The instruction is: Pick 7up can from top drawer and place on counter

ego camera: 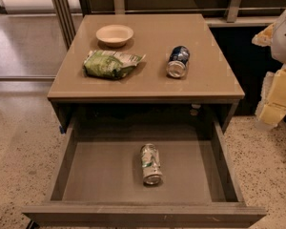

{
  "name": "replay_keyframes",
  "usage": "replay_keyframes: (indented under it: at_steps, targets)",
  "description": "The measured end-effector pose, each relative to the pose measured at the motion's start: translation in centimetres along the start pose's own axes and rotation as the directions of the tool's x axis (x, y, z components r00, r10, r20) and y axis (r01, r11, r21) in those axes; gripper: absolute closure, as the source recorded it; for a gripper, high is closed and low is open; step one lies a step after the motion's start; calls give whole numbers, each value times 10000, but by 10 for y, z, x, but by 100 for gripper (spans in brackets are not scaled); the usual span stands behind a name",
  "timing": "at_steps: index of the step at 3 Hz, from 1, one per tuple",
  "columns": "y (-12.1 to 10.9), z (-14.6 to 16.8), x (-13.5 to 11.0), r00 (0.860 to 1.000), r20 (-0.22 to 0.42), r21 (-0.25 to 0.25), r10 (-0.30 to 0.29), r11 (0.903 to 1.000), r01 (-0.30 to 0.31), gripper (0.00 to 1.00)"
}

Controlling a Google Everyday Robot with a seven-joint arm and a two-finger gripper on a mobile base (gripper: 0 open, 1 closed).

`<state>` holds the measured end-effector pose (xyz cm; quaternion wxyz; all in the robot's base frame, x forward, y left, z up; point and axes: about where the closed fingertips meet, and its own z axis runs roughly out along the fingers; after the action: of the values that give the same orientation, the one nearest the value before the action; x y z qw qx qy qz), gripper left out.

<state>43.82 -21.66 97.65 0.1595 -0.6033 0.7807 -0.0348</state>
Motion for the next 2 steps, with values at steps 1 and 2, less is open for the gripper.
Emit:
replay_keyframes:
  at_steps: [1, 2]
  targets:
    - [0, 0, 0, 10000, 0, 0, 2, 10000, -2, 0]
    - [6, 3, 2, 9992, -19, -51, 401, 9992, -401, 0]
